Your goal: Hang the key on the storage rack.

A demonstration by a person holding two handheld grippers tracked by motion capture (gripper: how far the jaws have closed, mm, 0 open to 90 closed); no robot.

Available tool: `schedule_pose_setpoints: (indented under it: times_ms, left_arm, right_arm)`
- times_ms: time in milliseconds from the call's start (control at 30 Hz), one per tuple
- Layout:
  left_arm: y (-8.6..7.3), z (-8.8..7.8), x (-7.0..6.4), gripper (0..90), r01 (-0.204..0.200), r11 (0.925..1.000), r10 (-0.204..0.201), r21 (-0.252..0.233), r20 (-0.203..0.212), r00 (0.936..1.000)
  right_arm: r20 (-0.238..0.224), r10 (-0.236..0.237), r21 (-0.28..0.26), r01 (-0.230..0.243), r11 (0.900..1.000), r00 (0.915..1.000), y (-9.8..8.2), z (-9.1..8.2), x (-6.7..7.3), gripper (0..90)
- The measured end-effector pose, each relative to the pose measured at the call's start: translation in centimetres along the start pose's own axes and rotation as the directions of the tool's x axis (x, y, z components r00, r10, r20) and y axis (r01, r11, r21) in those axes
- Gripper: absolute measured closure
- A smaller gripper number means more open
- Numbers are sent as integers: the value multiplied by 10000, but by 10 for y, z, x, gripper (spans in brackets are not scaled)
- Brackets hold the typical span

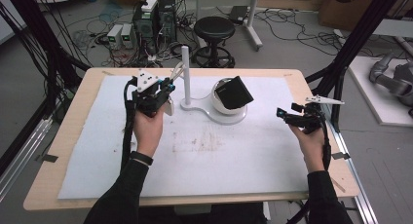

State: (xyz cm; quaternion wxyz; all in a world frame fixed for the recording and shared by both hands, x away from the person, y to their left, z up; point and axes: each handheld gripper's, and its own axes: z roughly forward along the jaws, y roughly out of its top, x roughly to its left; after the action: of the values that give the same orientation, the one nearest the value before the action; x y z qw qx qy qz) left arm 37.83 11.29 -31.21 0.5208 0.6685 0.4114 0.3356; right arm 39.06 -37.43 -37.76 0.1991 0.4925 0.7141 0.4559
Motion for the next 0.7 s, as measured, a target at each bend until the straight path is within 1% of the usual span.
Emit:
schedule_pose_setpoints:
  times_ms: [133,233,333,400,600,633,667,700]
  left_arm:
    - [-1,7,-1,811,-78,9999,79,151,-43,10000]
    - [-2,11,-3,811,-243,9994,248,235,-214,9995]
    - [-4,15,-3,811,-236,9992,245,337,-265,9993]
    - [-6,19,-2,811,-217,9983,234,539,-308,9993]
    - [-10,25,0,806,-93,9975,115,705,-313,9994]
    - [-10,26,-1,789,-72,9975,94,710,-314,9995]
    - [-10,26,-1,720,26,9977,1,674,-414,9991]
    - [-10,26,-1,663,26,9977,1,674,-414,9991]
  right_arm:
    - [-30,2,7,-2,10000,10000,0,0,0,216]
    - [-49,-5,5,5,10000,10000,0,0,-1,216]
    - [-49,24,12,-24,10000,10000,0,1,-1,216]
    - [-51,17,15,-17,10000,10000,0,1,-1,216]
    - [-43,-4,-19,4,10000,10000,0,0,-1,216]
    - [-41,22,-14,-22,10000,10000,0,0,-1,216]
    - [-47,22,-16,-22,10000,10000,0,0,-1,216]
    - [-55,13,-1,-13,10000,10000,0,0,-2,216]
